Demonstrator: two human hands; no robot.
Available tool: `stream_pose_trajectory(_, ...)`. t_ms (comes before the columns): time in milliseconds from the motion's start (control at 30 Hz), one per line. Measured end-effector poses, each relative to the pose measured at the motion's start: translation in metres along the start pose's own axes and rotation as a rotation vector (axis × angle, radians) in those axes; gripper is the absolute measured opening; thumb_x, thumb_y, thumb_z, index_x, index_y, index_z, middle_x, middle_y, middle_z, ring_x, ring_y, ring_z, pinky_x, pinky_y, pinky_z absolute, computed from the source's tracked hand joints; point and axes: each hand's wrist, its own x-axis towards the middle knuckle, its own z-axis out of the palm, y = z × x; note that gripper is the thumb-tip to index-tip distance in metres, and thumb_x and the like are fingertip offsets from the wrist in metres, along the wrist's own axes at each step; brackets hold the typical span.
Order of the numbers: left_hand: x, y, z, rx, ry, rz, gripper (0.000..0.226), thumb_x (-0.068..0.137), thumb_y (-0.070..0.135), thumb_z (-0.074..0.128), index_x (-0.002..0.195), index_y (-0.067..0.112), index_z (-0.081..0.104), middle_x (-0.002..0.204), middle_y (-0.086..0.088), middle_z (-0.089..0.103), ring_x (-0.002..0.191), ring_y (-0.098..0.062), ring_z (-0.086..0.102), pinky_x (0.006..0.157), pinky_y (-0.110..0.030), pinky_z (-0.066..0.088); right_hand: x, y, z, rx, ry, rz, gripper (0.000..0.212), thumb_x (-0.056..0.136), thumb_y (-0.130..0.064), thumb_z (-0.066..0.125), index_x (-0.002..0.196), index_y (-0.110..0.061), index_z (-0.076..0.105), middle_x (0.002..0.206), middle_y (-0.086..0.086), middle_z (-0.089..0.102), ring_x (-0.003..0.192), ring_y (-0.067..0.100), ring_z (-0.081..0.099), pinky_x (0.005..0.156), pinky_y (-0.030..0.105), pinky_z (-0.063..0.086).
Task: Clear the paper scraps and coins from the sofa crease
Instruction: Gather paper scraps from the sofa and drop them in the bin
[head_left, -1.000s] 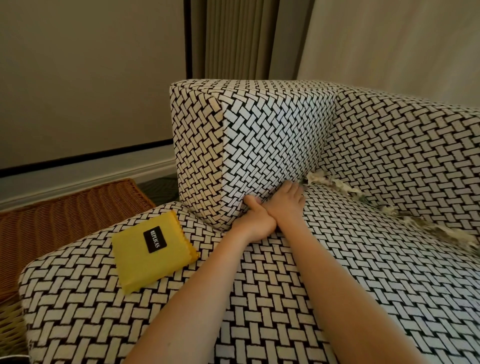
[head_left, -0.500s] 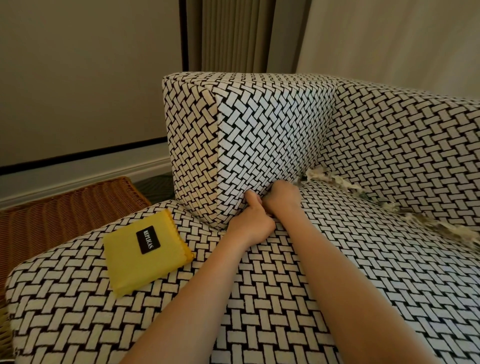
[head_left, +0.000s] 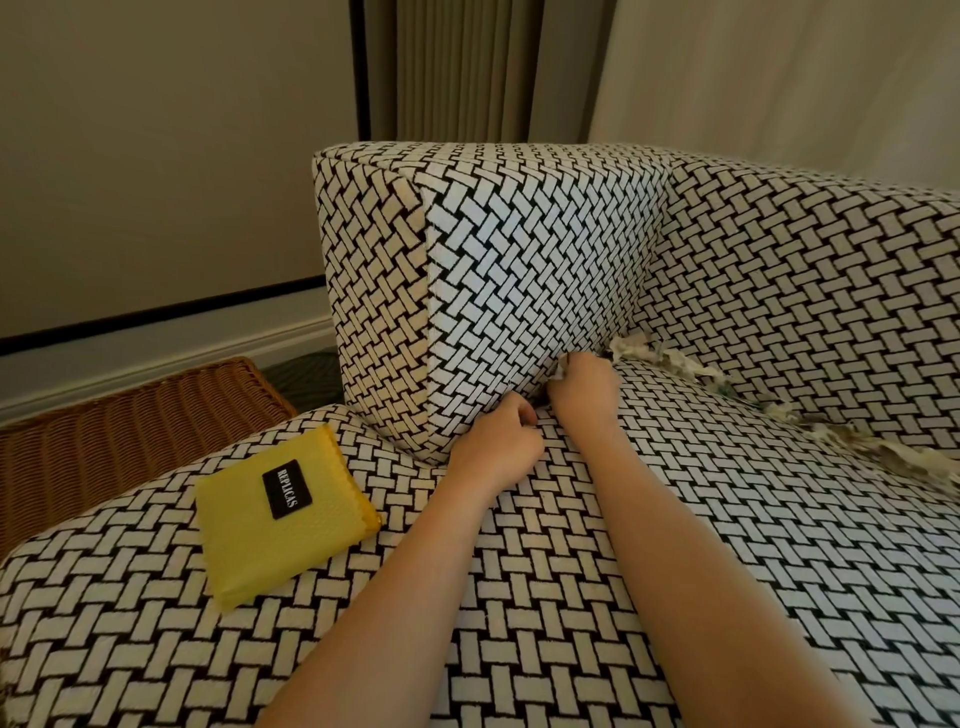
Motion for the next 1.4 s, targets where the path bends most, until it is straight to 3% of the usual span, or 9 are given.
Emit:
stream_pose_trajectory(167,0.002,-0.003,0.003,-0.004,0.000,0.008,0.028,0.086,0.016,0.038,0.110,0.028,0.047,0.097,0.006,0.055,0.086,-0.018,0.052,0.070,-0.029,0.038,-0.003,0.013,-0.011,0.264,0.083,0.044,0.012,0.089,-0.008,0.049,0.083,-0.008,0.060,0.074,0.003,0.057,0.065,0.017,0.049,0.047,0.020,0.029)
stream_pose_trajectory(267,0.001,-0.002,0.001,0.032,0.049,0.035,0.026,0.089,0.015,0.038,0.111,0.026,0.047,0.102,0.004,0.057,0.086,-0.018,0.053,0.072,-0.029,0.041,-0.009,0.019,-0.021,0.453,0.132,0.068,0.018,0.087,-0.010,0.057,0.101,-0.003,0.065,0.083,0.003,0.059,0.073,0.017,0.052,0.057,0.023,0.039)
stream_pose_trajectory(400,-0.004,0.007,0.007,0.178,0.115,0.269,0.030,0.089,0.008,0.042,0.117,0.019,0.045,0.090,-0.002,0.058,0.078,-0.021,0.057,0.061,-0.028,0.042,-0.016,0.021,-0.021,0.569,0.108,0.030,0.009,0.081,-0.005,0.060,0.088,-0.003,0.066,0.070,0.003,0.060,0.062,0.013,0.047,0.050,0.013,0.033)
stream_pose_trajectory(533,0.010,0.023,0.012,-0.226,0.032,0.115,0.034,0.094,0.018,0.039,0.129,0.018,0.040,0.103,-0.002,0.059,0.077,-0.012,0.051,0.067,-0.025,0.041,-0.025,0.023,-0.023,0.755,0.099,0.066,0.018,0.079,-0.004,0.061,0.093,-0.012,0.068,0.072,-0.004,0.060,0.062,0.006,0.050,0.057,0.016,0.039)
stream_pose_trajectory(667,0.025,0.042,0.008,-0.666,-0.024,0.016,0.020,0.097,0.022,0.031,0.095,0.016,0.051,0.084,0.002,0.051,0.075,-0.008,0.043,0.065,-0.020,0.034,-0.029,0.023,-0.025,0.840,0.059,0.135,0.015,0.077,-0.005,0.060,0.081,-0.019,0.064,0.066,-0.006,0.057,0.066,0.012,0.050,0.066,0.026,0.043)
stream_pose_trajectory(767,0.027,0.046,0.012,-0.961,-0.057,-0.011,0.028,0.099,0.030,0.027,0.106,0.017,0.051,0.089,0.004,0.057,0.079,-0.006,0.051,0.068,-0.019,0.040,-0.030,0.020,-0.028,0.922,-0.039,0.110,0.018,0.073,0.003,0.055,0.070,-0.014,0.061,0.061,0.000,0.053,0.060,0.014,0.045,0.056,0.025,0.038)
stream_pose_trajectory(900,0.036,0.043,0.019,-1.033,-0.021,-0.022,0.037,0.098,0.034,0.030,0.093,0.015,0.061,0.087,-0.001,0.062,0.087,-0.014,0.056,0.082,-0.028,0.043,-0.030,0.012,-0.033,1.224,-0.205,0.134,0.031,0.068,0.015,0.048,0.061,-0.013,0.058,0.066,0.004,0.054,0.062,0.013,0.048,0.056,0.025,0.040)
stream_pose_trajectory(1200,0.039,0.038,0.024,-1.327,-0.064,-0.033,0.034,0.096,0.024,0.036,0.075,0.016,0.061,0.055,0.005,0.067,0.054,-0.006,0.062,0.051,-0.018,0.044,-0.032,-0.001,-0.031,1.543,-0.283,0.306,0.024,0.069,0.011,0.040,0.062,-0.011,0.049,0.057,0.000,0.048,0.055,0.013,0.047,0.051,0.024,0.037)
stream_pose_trajectory(1400,0.036,0.040,0.030,-1.198,0.008,-0.101,0.041,0.094,0.036,0.033,0.072,0.015,0.061,0.069,-0.003,0.064,0.074,-0.018,0.059,0.070,-0.027,0.044,-0.033,-0.005,-0.023,1.555,-0.211,0.477,0.019,0.078,-0.004,0.049,0.063,-0.015,0.045,0.042,-0.007,0.048,0.047,0.011,0.047,0.048,0.025,0.037)
